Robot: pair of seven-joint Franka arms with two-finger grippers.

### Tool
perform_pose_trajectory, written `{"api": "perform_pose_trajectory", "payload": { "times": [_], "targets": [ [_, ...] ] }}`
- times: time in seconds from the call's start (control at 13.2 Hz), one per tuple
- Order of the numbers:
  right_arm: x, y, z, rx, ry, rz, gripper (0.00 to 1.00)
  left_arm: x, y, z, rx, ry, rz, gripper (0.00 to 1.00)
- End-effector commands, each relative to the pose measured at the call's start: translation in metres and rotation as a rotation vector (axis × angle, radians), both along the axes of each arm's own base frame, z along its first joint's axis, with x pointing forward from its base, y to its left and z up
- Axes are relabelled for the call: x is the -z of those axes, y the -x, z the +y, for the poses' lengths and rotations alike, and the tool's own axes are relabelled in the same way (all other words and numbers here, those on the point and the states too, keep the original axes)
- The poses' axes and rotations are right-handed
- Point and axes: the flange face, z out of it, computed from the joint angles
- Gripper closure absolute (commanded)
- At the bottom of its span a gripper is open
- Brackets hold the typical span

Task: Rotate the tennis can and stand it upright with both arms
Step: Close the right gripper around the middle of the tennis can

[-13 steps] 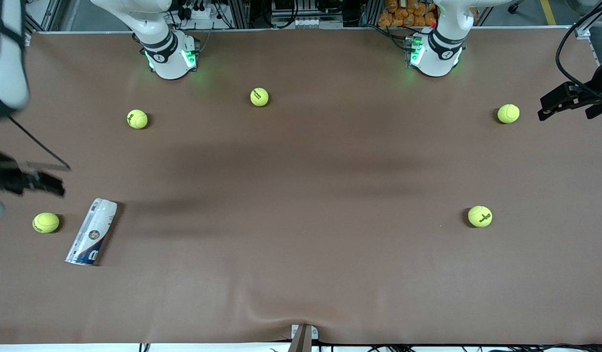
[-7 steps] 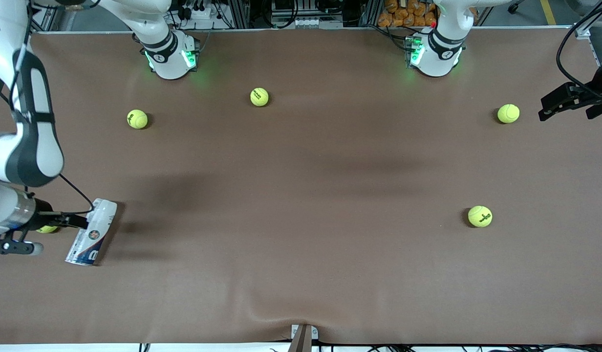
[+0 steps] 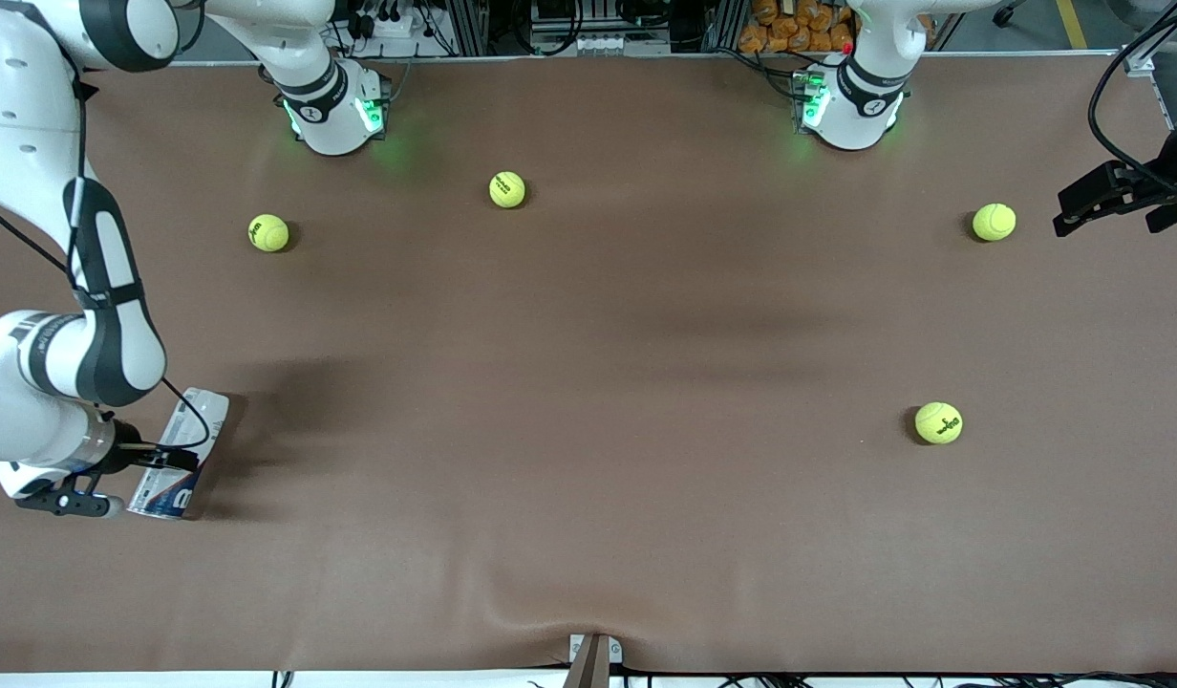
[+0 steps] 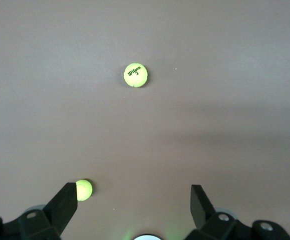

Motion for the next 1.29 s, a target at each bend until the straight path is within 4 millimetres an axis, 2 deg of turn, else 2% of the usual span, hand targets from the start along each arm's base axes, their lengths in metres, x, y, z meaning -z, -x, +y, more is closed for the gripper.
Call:
{"api": "perform_pose_trajectory", "payload": {
  "times": [0.0,0.23,0.38,0.45,0.53,0.68,0.76,0.83,1.06,1.21],
  "targets": [
    [0.018,-0.001,-0.010,0.012,-0.001,0.009,0.00,-0.004,0.003,0.001,0.014,0.014,0.000,0.00],
    [0.034,0.003,-0.017,0.023,-0.005,0.030,0.00,-0.005,0.003,0.001,0.014,0.013,-0.003,0.00],
    [0.050,0.004,-0.011,0.011,-0.011,0.045,0.00,-0.005,0.003,0.001,0.014,0.013,-0.003,0.00],
    [0.055,0.007,-0.019,0.024,-0.020,0.051,0.00,-0.004,0.003,0.001,0.014,0.015,-0.002,0.00],
    [0.055,0.007,-0.019,0.022,-0.023,0.049,0.00,-0.004,0.003,0.001,0.014,0.013,-0.002,0.00],
    [0.051,0.005,-0.017,-0.003,-0.025,0.045,0.00,-0.004,0.003,0.001,0.014,0.015,-0.002,0.00],
    [0.050,0.005,-0.015,-0.028,-0.029,0.045,0.15,-0.004,0.003,0.001,0.014,0.014,-0.002,0.00],
    [0.047,0.004,-0.012,-0.048,-0.030,0.047,0.24,-0.004,0.003,0.001,0.014,0.015,-0.002,0.00],
    [0.022,-0.002,0.018,-0.177,-0.028,0.072,0.25,-0.004,0.003,0.001,0.014,0.015,-0.002,0.00],
    [0.006,-0.009,0.029,-0.201,-0.034,0.088,0.24,-0.004,0.003,0.001,0.014,0.015,-0.002,0.00]
  ]
}}
